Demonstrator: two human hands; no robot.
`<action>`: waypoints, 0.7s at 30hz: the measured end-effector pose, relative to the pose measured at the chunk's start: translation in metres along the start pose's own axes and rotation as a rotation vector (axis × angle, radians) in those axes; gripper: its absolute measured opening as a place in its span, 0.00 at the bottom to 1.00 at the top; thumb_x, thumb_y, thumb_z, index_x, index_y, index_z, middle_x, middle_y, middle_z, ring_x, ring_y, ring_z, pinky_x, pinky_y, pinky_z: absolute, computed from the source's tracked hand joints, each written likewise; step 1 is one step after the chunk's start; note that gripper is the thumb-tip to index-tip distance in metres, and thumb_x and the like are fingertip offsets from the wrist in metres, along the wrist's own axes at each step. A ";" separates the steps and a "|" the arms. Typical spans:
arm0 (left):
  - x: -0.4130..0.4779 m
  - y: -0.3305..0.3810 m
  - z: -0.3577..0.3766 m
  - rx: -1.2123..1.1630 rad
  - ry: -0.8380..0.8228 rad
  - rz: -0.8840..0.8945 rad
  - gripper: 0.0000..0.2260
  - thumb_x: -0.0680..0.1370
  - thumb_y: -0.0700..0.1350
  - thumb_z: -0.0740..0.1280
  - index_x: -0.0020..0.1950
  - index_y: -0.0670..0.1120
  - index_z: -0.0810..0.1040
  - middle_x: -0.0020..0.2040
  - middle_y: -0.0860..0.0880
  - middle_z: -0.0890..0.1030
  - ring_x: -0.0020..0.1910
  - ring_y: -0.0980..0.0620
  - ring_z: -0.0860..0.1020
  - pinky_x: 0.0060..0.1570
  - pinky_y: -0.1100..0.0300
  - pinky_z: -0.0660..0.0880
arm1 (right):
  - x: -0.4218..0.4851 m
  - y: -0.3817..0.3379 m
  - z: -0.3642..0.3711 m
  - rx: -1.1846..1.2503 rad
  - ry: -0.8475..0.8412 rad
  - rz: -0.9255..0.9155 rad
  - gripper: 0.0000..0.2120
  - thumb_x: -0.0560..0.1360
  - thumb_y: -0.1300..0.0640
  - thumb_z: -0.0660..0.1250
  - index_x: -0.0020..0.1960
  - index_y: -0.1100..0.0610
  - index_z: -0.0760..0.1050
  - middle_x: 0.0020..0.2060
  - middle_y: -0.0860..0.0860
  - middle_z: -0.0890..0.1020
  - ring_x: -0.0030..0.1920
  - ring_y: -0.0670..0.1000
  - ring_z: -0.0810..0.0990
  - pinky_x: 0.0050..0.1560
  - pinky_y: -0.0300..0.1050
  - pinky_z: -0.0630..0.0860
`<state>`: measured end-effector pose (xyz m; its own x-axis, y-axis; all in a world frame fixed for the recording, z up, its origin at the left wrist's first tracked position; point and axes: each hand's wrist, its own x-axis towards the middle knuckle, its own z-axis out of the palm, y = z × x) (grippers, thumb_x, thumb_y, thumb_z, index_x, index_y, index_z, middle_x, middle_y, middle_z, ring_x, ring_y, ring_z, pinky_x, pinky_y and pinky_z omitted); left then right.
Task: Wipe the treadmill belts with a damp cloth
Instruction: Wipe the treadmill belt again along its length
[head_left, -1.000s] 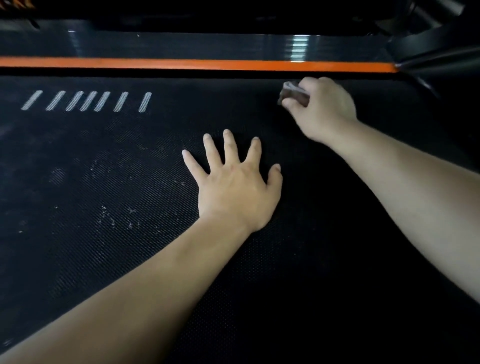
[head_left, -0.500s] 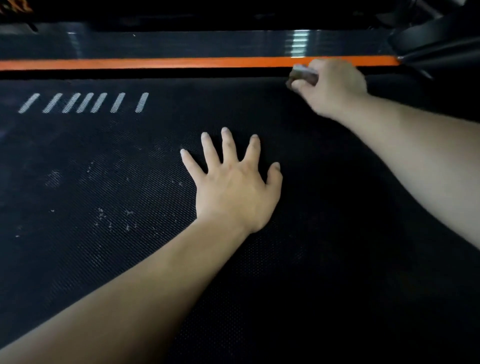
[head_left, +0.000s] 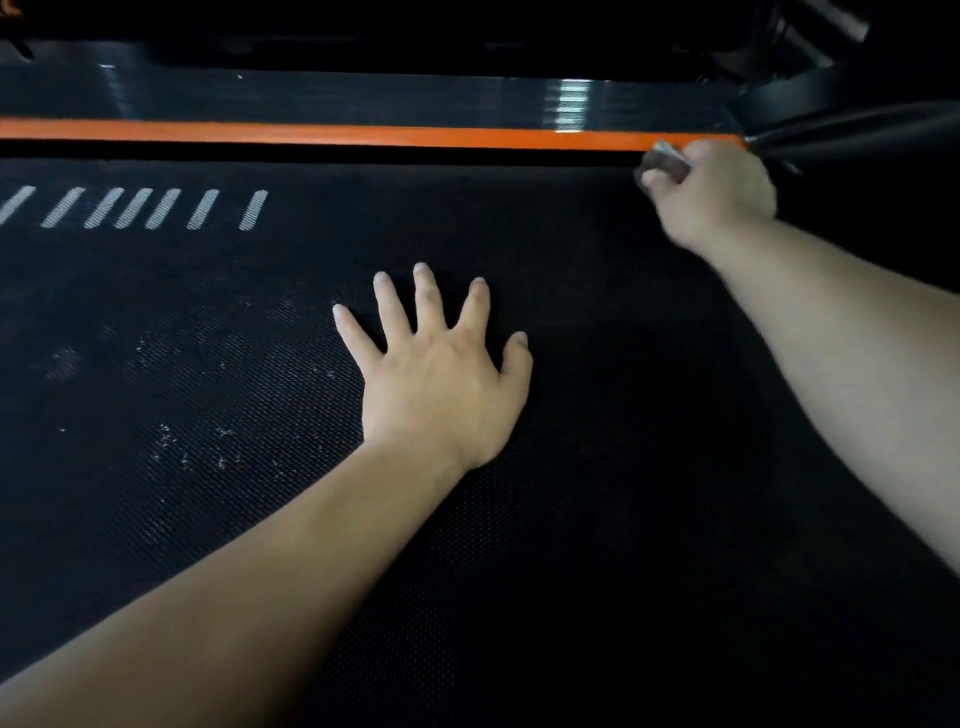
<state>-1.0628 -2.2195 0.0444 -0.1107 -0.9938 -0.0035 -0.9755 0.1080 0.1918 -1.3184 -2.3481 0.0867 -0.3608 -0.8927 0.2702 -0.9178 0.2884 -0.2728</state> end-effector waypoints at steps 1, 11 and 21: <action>0.000 0.000 0.000 0.004 -0.006 -0.002 0.32 0.82 0.67 0.45 0.84 0.57 0.50 0.85 0.42 0.46 0.82 0.35 0.39 0.75 0.28 0.37 | -0.010 -0.003 0.002 -0.002 0.004 -0.059 0.21 0.78 0.38 0.63 0.55 0.55 0.79 0.54 0.59 0.83 0.57 0.63 0.80 0.54 0.54 0.75; 0.000 0.001 0.000 0.006 -0.022 -0.003 0.32 0.82 0.67 0.45 0.84 0.56 0.51 0.85 0.41 0.46 0.82 0.34 0.40 0.75 0.27 0.37 | -0.053 0.019 -0.015 0.063 -0.020 -0.093 0.18 0.77 0.39 0.66 0.44 0.54 0.75 0.44 0.55 0.81 0.49 0.62 0.80 0.43 0.49 0.72; 0.001 0.000 -0.004 -0.010 -0.054 0.008 0.33 0.81 0.68 0.47 0.84 0.56 0.52 0.85 0.40 0.46 0.82 0.33 0.40 0.74 0.27 0.37 | -0.109 0.039 -0.036 0.077 -0.056 -0.089 0.19 0.76 0.38 0.67 0.43 0.54 0.73 0.41 0.49 0.78 0.46 0.58 0.80 0.42 0.50 0.75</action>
<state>-1.0623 -2.2202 0.0485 -0.1291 -0.9901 -0.0551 -0.9727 0.1156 0.2014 -1.3206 -2.2277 0.0798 -0.2662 -0.9322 0.2453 -0.9298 0.1813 -0.3202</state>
